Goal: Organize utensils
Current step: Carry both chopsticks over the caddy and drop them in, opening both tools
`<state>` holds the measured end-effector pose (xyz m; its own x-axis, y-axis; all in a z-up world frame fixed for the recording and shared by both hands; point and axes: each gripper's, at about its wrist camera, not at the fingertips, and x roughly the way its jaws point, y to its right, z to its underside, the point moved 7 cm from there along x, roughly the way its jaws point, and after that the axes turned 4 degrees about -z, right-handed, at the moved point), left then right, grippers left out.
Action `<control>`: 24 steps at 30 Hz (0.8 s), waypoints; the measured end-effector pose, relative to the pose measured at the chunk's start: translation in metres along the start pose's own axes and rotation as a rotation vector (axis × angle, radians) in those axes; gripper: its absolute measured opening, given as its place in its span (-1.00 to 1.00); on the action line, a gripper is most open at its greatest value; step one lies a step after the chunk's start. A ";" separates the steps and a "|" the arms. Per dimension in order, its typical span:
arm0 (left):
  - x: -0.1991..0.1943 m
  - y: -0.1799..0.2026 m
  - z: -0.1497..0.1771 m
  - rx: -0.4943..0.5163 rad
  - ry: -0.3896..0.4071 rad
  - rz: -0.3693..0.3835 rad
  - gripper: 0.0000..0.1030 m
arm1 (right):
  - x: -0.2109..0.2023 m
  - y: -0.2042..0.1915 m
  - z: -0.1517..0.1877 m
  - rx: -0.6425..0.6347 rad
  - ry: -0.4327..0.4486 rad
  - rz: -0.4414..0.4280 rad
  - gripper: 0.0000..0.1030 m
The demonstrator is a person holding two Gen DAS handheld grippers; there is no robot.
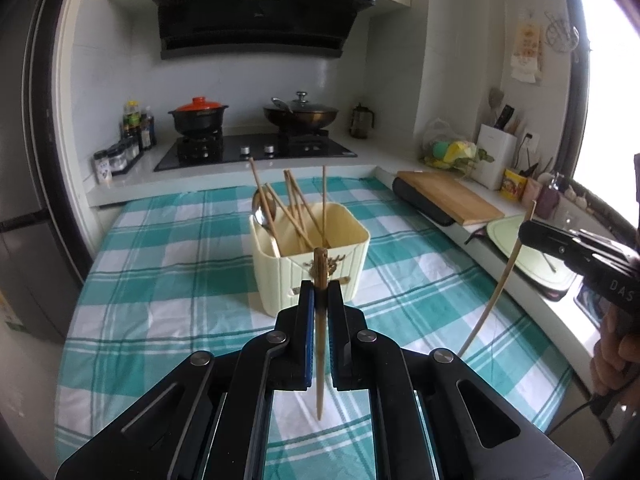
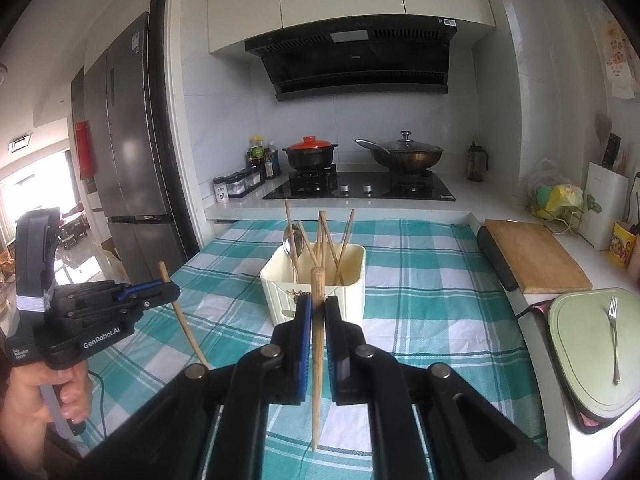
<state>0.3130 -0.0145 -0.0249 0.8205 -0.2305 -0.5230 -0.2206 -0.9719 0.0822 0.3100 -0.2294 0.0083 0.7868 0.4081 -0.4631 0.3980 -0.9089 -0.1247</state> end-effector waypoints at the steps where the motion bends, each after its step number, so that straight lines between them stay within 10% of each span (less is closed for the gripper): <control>1: -0.002 -0.003 -0.004 -0.016 0.000 0.019 -0.92 | 0.001 0.001 -0.003 0.002 0.001 -0.002 -0.86; 17: 0.015 -0.041 -0.155 -0.097 0.187 0.021 -0.93 | 0.050 0.000 -0.145 -0.099 0.175 0.011 -0.86; 24: 0.089 -0.045 -0.164 -0.099 0.122 -0.031 -0.93 | 0.130 0.013 -0.155 -0.104 0.133 0.006 -0.86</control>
<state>0.4819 0.0009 0.0640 0.8856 -0.1988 -0.4198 -0.1465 -0.9772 0.1537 0.4908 -0.1750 0.0828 0.8420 0.4168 -0.3423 0.4345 -0.9002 -0.0274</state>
